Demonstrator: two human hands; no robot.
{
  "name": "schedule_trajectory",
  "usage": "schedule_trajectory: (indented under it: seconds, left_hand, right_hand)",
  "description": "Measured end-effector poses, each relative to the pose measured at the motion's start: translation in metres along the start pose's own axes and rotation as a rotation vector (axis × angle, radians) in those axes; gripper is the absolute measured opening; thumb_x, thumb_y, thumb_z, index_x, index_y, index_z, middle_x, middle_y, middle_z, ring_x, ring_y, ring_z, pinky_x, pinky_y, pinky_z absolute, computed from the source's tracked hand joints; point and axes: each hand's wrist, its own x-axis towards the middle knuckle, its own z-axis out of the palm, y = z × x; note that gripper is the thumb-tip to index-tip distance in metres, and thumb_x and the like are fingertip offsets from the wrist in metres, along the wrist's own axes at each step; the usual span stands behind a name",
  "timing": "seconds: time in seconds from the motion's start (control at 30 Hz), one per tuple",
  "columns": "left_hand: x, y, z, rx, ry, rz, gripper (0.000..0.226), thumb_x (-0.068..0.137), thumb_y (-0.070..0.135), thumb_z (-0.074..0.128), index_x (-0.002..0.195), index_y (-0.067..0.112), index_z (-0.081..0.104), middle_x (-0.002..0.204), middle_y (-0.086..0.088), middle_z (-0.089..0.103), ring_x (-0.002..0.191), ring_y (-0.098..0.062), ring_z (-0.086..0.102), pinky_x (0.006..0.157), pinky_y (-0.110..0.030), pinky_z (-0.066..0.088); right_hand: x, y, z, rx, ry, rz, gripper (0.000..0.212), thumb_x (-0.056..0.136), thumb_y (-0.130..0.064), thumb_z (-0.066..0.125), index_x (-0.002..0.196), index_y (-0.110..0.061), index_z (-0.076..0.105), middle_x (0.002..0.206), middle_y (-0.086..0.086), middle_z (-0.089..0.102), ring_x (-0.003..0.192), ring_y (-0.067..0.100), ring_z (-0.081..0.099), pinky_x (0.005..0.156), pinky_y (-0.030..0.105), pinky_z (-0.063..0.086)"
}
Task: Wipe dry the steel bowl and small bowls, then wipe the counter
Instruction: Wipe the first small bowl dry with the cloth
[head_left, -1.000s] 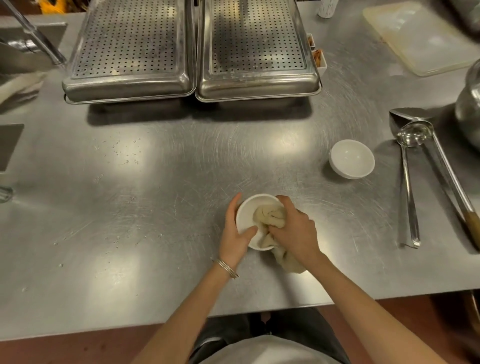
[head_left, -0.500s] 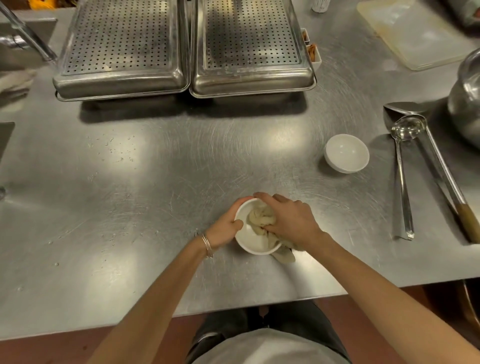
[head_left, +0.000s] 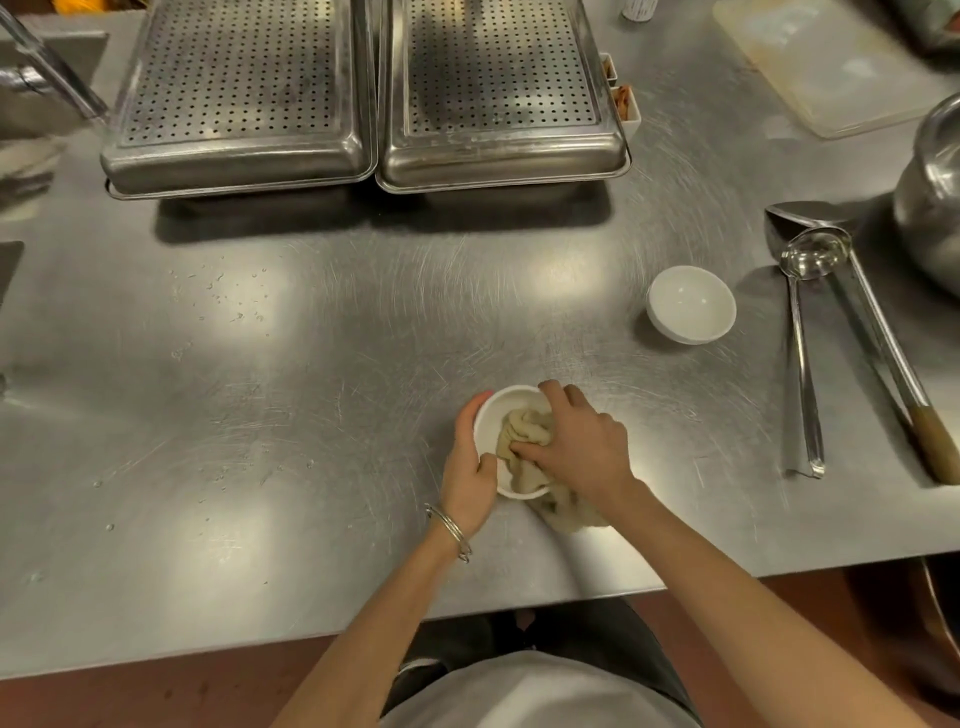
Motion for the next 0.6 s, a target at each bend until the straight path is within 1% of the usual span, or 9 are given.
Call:
schedule_trajectory:
  seconds: [0.1,0.17,0.2,0.27,0.37,0.43,0.5,0.53,0.6]
  left_hand:
    - [0.015,-0.001,-0.017,0.13,-0.256,-0.074,0.066,0.064,0.002,0.037,0.126,0.021,0.03,0.12,0.0,0.042,0.107,-0.001,0.046,0.088,-0.008,0.04]
    - [0.025,-0.004,-0.024,0.198,-0.345,-0.095,0.066,0.062,0.003,0.038,0.125,0.021,0.029,0.122,-0.005,0.04,0.108,-0.011,0.044,0.088,-0.011,0.042]
    - [0.029,-0.005,-0.027,0.209,-0.357,-0.098,0.066,0.062,0.003,0.037,0.125,0.021,0.03,0.123,-0.006,0.04,0.109,-0.012,0.044,0.089,-0.012,0.042]
    - [0.033,-0.005,-0.027,0.203,-0.34,-0.116,0.065,0.061,0.003,0.036,0.123,0.024,0.032,0.122,-0.004,0.041,0.107,-0.008,0.044,0.088,-0.011,0.042]
    - [0.033,-0.002,-0.021,0.176,-0.291,-0.112,0.059,0.066,-0.001,0.034,0.116,0.03,0.037,0.117,0.004,0.044,0.106,-0.005,0.045,0.087,-0.007,0.04]
    - [0.035,-0.003,-0.019,0.178,-0.255,-0.117,0.062,0.073,-0.012,0.032,0.117,0.031,0.037,0.119,0.002,0.045,0.109,-0.014,0.046,0.091,-0.017,0.04]
    - [0.039,-0.006,-0.021,0.201,-0.192,-0.119,0.064,0.074,-0.015,0.031,0.118,0.031,0.039,0.123,-0.004,0.045,0.114,-0.022,0.044,0.095,-0.031,0.04]
    - [0.041,-0.009,-0.022,0.207,-0.167,-0.116,0.065,0.074,-0.015,0.031,0.118,0.032,0.039,0.124,-0.005,0.045,0.115,-0.025,0.043,0.097,-0.037,0.04]
    - [0.044,-0.013,-0.025,0.227,-0.13,-0.123,0.068,0.074,-0.02,0.031,0.118,0.033,0.041,0.125,-0.006,0.045,0.118,-0.026,0.042,0.102,-0.043,0.039]
  right_hand:
    - [0.006,0.009,0.0,-0.164,-0.031,-0.099,0.051,0.084,-0.06,0.049,0.115,-0.02,0.043,0.106,-0.002,0.062,0.083,0.027,0.062,0.065,0.031,0.038]
    - [0.007,0.012,0.004,-0.137,-0.025,-0.088,0.046,0.088,-0.059,0.043,0.113,-0.02,0.046,0.101,0.0,0.065,0.083,0.026,0.062,0.064,0.03,0.036]
    - [0.007,0.013,0.006,-0.112,-0.019,-0.079,0.045,0.089,-0.058,0.041,0.115,-0.021,0.047,0.101,0.0,0.066,0.084,0.027,0.062,0.065,0.03,0.035]
    - [0.009,0.015,0.006,-0.061,-0.021,-0.074,0.046,0.089,-0.057,0.042,0.123,-0.025,0.046,0.106,0.001,0.066,0.09,0.028,0.062,0.07,0.033,0.039]
    - [0.003,0.025,-0.003,0.092,-0.069,-0.077,0.058,0.083,-0.058,0.053,0.134,-0.034,0.038,0.117,-0.002,0.063,0.101,0.026,0.061,0.08,0.035,0.044]
    - [-0.008,0.038,-0.011,0.194,-0.016,-0.094,0.058,0.079,-0.055,0.061,0.131,-0.038,0.042,0.116,-0.008,0.063,0.101,0.021,0.062,0.08,0.034,0.046]
    - [-0.018,0.054,-0.018,0.255,0.109,-0.086,0.05,0.079,-0.048,0.066,0.125,-0.037,0.05,0.113,-0.011,0.063,0.096,0.018,0.063,0.076,0.033,0.048]
    - [-0.02,0.061,-0.02,0.262,0.157,-0.066,0.045,0.08,-0.046,0.066,0.123,-0.036,0.053,0.111,-0.011,0.062,0.093,0.017,0.063,0.073,0.033,0.049]
    - [-0.02,0.071,-0.02,0.224,0.167,-0.026,0.04,0.082,-0.044,0.064,0.119,-0.034,0.056,0.108,-0.011,0.061,0.088,0.017,0.062,0.069,0.03,0.046]
